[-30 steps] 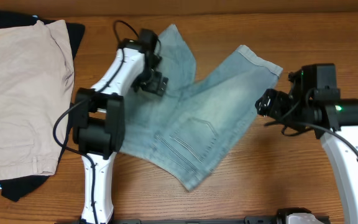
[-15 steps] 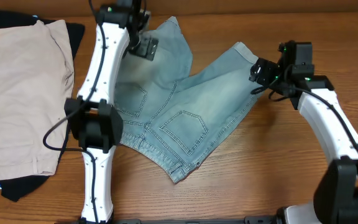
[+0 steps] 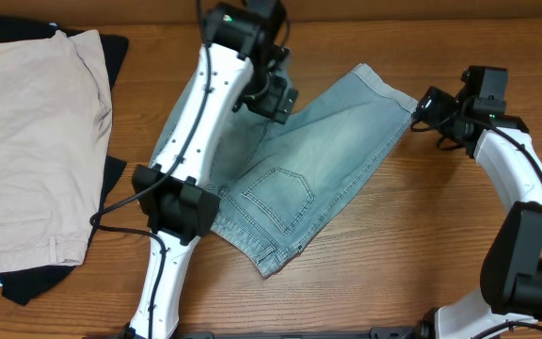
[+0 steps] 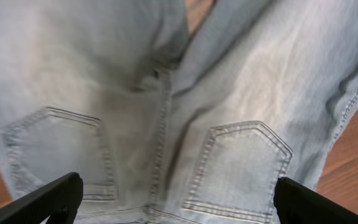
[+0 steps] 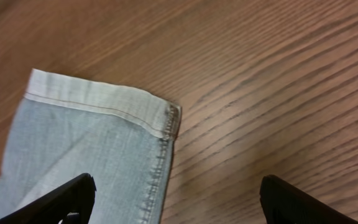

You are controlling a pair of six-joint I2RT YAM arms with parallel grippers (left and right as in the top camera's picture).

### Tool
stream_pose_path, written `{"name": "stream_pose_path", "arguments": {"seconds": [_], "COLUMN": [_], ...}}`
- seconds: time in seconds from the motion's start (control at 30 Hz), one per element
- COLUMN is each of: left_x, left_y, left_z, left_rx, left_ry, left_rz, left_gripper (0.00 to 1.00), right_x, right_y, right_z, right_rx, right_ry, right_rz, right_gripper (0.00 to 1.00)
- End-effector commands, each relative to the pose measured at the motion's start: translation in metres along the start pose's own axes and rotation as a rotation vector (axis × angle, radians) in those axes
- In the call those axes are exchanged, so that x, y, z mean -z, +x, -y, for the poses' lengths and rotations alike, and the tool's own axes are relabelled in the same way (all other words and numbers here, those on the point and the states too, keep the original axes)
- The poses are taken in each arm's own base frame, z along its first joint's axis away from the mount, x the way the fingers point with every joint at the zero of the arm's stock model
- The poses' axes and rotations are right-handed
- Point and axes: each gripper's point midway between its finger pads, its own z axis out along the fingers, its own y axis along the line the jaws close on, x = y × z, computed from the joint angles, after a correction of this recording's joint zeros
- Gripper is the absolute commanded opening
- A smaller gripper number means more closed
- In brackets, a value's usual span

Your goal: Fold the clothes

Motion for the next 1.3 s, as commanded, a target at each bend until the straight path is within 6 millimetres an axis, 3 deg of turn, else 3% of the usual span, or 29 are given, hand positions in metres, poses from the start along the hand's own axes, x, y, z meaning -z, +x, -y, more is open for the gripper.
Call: {"name": "stream_pose_path", "arguments": {"seconds": [0.0,0.1,0.23,0.37,0.57,0.67,0.77,0.93,1.1,1.27], "left_x": [-0.020,-0.041,-0.046,-0.022,0.026,0.031,0.021,-0.011,-0.046,-0.075], "left_y": [0.017,0.050,0.083,0.095,0.105,0.114,0.127,0.145,0.155,0.184], "left_z": [0.027,0.047,0.056,0.063,0.076,0.073,0.072,0.068,0.077,0.079], "left_rx": [-0.001,0.001,0.001,0.003,0.059,0.113,0.167,0.242,0.228,0.205], "left_ry": [0.039,0.030,-0.070,-0.180,-0.154,-0.149,-0.152,-0.132,-0.065,-0.072], "left_rz": [-0.094,-0.231,-0.313,-0.247,-0.104,-0.082,-0.079,-0.052,-0.052,-0.126], "left_gripper": [1.00,1.00,1.00,1.00,1.00,1.00,1.00,1.00,0.99,0.98], "right_x": [-0.003,-0.003,-0.004,-0.009,-0.024,-0.031,-0.036,-0.052,-0.060,-0.065], "right_y": [0.002,0.003,-0.001,-0.006,-0.008,-0.005,-0.003,0.007,0.015,0.020], "right_z": [-0.006,-0.009,-0.013,-0.023,-0.024,-0.024,-0.026,-0.030,-0.031,-0.033], "right_rx": [0.017,0.017,0.018,0.022,0.021,0.020,0.020,0.002,0.002,0.007], "right_ry": [-0.032,-0.045,-0.067,-0.108,-0.115,-0.120,-0.139,-0.149,-0.150,-0.155], "right_rz": [-0.013,-0.018,-0.004,0.019,0.034,0.024,0.019,-0.007,-0.030,-0.041], "right_gripper": [0.88,0.88,0.87,0.81,0.79,0.78,0.78,0.77,0.76,0.70]}}
